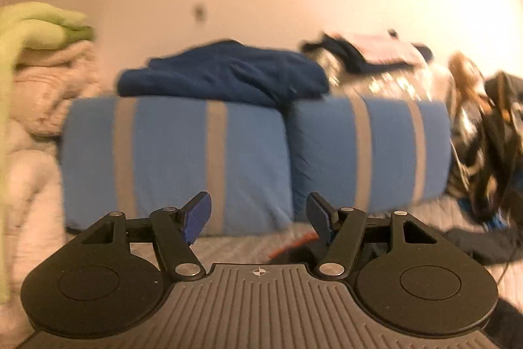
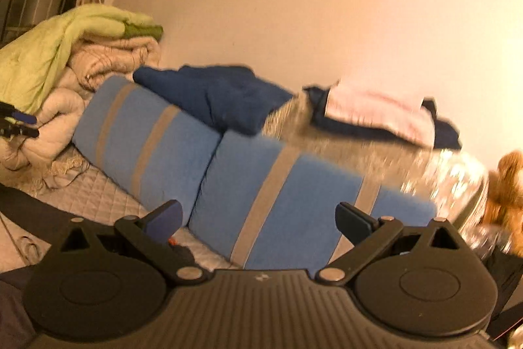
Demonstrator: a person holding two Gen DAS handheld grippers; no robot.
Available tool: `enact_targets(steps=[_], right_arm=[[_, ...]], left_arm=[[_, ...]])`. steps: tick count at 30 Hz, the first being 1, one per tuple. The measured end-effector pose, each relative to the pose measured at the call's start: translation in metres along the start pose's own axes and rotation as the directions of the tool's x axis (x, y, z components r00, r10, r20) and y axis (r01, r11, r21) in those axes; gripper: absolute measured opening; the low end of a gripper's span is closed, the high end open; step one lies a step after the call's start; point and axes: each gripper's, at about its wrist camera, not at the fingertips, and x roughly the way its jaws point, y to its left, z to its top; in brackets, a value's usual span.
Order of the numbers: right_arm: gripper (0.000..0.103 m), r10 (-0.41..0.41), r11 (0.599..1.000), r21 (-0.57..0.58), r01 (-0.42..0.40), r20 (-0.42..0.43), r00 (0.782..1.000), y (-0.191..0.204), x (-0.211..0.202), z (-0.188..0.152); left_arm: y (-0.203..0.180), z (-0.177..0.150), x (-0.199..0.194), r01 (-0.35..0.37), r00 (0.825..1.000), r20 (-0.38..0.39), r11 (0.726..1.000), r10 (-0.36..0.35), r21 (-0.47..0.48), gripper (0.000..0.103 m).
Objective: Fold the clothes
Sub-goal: 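Move the left gripper to the hoodie sleeve cuff beside the white comforter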
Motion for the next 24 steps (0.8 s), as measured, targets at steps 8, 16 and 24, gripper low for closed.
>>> enact_targets(steps=[8, 16, 24], right_arm=[[0.103, 0.031, 0.997, 0.074, -0.032, 0.009, 0.999, 0.016, -0.010, 0.008], [0.103, 0.140, 0.984, 0.115, -0.136, -0.023, 0.990, 0.047, -0.003, -0.026], [0.103, 0.220, 0.974, 0.081, -0.213, -0.082, 0.972, 0.091, 0.016, -0.064]], left_arm=[[0.035, -0.001, -0.043, -0.135, 0.991, 0.006, 0.989, 0.136, -0.060, 0.076], [0.057, -0.044, -0.069, -0.171, 0.983, -0.075, 0.983, 0.166, -0.070, 0.077], [0.098, -0.084, -0.094, -0.222, 0.972, -0.128, 0.952, 0.198, -0.213, 0.077]])
